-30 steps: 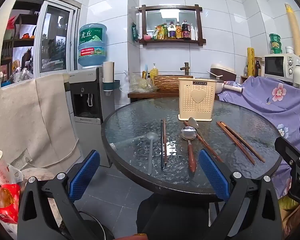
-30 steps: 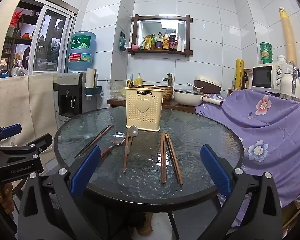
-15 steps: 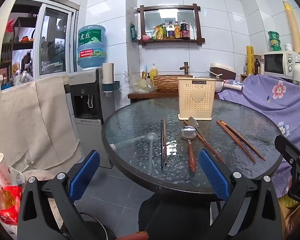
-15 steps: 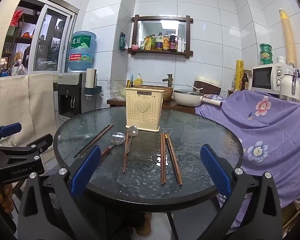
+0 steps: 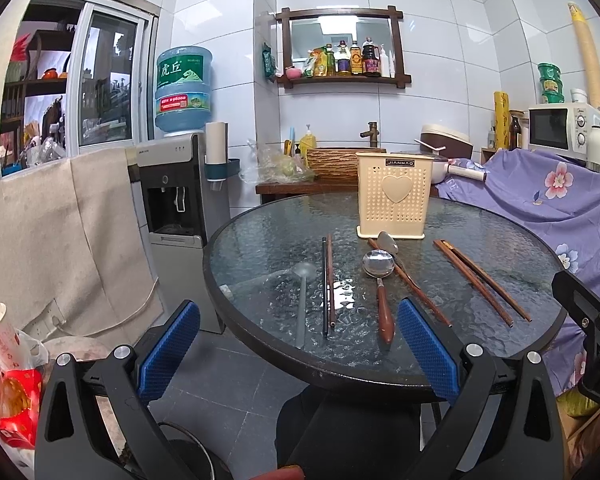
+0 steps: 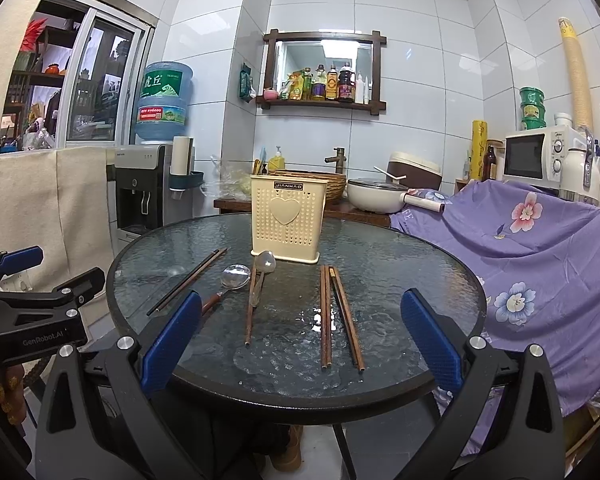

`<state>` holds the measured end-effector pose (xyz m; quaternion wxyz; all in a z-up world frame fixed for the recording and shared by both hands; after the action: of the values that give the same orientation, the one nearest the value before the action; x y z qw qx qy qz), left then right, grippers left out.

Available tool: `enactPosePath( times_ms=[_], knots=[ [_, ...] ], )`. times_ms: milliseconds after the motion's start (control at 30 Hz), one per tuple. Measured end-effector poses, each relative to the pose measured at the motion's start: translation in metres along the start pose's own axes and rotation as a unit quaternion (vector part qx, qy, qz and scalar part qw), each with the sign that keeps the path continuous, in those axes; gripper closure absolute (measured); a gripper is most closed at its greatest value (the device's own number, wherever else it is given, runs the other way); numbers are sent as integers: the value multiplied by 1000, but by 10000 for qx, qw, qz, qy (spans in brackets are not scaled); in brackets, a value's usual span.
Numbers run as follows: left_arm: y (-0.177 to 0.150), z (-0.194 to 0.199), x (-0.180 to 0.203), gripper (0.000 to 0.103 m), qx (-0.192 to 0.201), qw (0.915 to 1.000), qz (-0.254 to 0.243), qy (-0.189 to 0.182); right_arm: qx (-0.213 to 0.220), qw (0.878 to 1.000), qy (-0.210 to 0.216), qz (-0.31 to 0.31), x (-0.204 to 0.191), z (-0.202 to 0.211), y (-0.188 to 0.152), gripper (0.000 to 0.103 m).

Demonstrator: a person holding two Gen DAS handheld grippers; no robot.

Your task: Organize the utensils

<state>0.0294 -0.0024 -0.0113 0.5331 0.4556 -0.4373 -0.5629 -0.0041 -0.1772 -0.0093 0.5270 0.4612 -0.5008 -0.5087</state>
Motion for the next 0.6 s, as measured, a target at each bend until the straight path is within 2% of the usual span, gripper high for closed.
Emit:
enactPosePath(
  times_ms=[600],
  knots=[
    [-2,-2,-2,6,-16,10000,13,-3,-8,10000,23,2,-1,-2,2,5]
  ],
)
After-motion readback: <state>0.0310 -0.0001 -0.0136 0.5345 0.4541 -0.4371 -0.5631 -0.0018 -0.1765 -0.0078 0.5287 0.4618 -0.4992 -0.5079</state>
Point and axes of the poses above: each gripper's, at about its wrist camera, not at the fingertips, and z roughly against the way its jaws point, x to its right, y to its top, the point moved 3 cm from there along -z, roughly the way its jaws point, and after that the axes turned 8 degrees about x, right-handed, at the moved point
